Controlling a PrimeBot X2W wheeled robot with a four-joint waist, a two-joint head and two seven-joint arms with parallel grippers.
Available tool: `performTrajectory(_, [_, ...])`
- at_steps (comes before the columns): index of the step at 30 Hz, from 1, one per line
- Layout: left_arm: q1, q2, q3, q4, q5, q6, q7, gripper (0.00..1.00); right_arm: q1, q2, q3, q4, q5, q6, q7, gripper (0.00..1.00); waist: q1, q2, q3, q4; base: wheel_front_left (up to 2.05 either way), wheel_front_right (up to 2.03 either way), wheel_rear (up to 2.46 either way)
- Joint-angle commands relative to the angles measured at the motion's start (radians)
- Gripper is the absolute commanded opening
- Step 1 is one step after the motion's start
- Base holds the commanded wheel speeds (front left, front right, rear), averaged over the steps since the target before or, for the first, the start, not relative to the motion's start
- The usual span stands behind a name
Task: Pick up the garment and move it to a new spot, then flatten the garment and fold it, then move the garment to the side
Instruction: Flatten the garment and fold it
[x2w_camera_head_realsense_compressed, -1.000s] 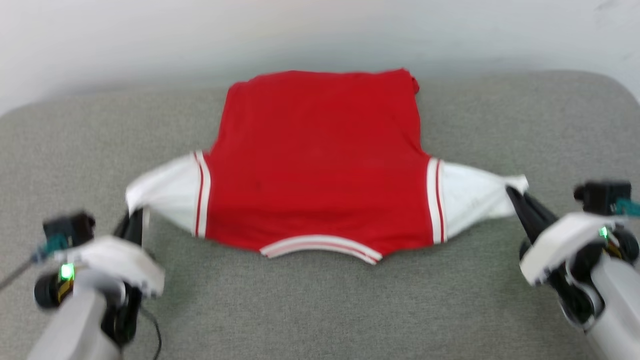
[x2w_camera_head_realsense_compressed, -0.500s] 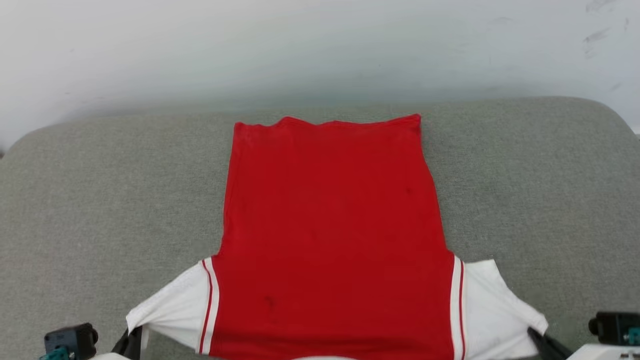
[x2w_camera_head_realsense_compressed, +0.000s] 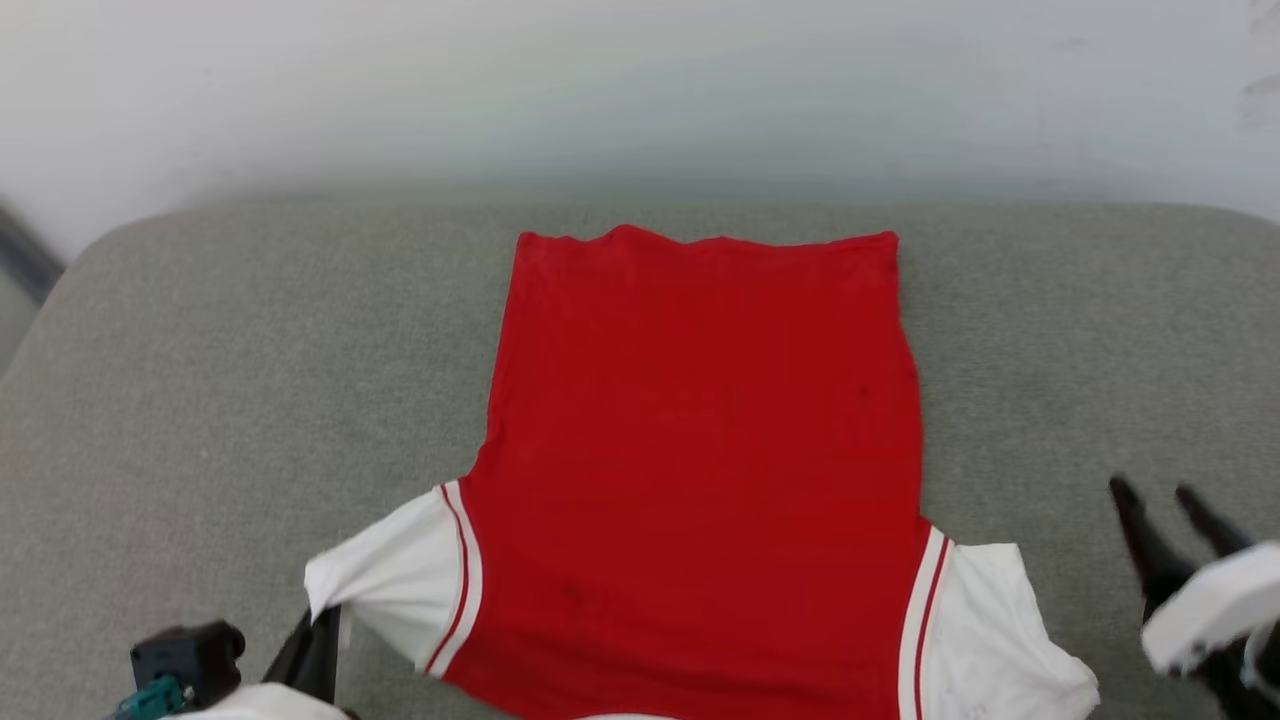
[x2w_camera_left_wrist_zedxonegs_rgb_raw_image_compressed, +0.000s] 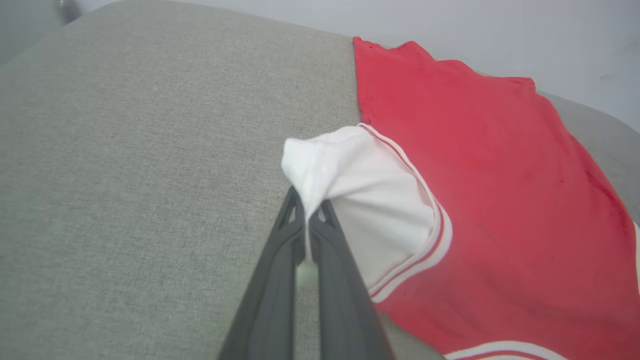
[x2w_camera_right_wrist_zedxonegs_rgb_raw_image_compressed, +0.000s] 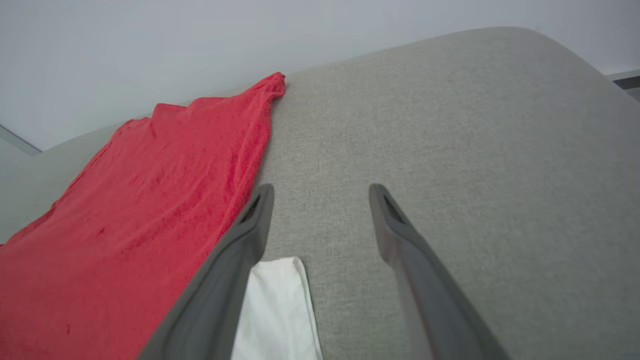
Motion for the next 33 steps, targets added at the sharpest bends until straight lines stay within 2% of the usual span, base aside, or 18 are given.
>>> performTrajectory(1, [-0.035,-0.001,0.002,-0.017,0.016,-0.001,-0.015,0.0,-0.081,0.003,-0.023,0.022,-0.006,-0.001,-0.001,1.0,0.0001,0.0,0.039,0.029,0.0,0.0,0.0])
performTrajectory(9, [-0.168,-0.028,-0.036,-0.062,0.073,-0.034,-0.05,0.0,-0.518,-0.072,-0.027,0.248,-0.031,-0.001,0.095,1.0,0.0001,0.0,0.206,0.137,0.0,0.0,0.0])
performTrajectory(14, [-0.255,-0.056,-0.072,-0.085,0.109,-0.063,-0.07,0.0,-0.774,-0.131,-0.022,0.382,-0.072,-0.001,0.228,1.0,0.0001,0.0,0.328,0.21,0.0,0.0,0.0])
performTrajectory(19, [-0.332,-0.087,-0.104,-0.087,0.136,-0.093,-0.093,0.0,-0.964,-0.159,-0.017,0.489,-0.138,-0.001,0.389,1.0,0.0001,0.0,0.423,0.27,0.0,0.0,0.0])
performTrajectory(22, [-0.374,-0.106,-0.122,-0.084,0.147,-0.113,-0.104,0.0,-1.042,-0.174,-0.029,0.534,-0.183,-0.001,0.473,1.0,0.0001,0.0,0.47,0.304,0.0,0.0,0.0])
performTrajectory(27, [-0.406,-0.129,-0.137,-0.061,0.147,-0.136,-0.124,0.0,-1.101,-0.168,-0.053,0.578,-0.234,-0.001,0.531,1.0,0.0001,0.0,0.509,0.33,0.0,0.0,0.0])
performTrajectory(33, [-0.429,-0.148,-0.145,-0.025,0.141,-0.152,-0.144,0.0,-1.081,-0.132,-0.121,0.676,-0.305,-0.001,0.638,1.0,0.0001,0.0,0.53,0.336,0.0,0.0,0.0])
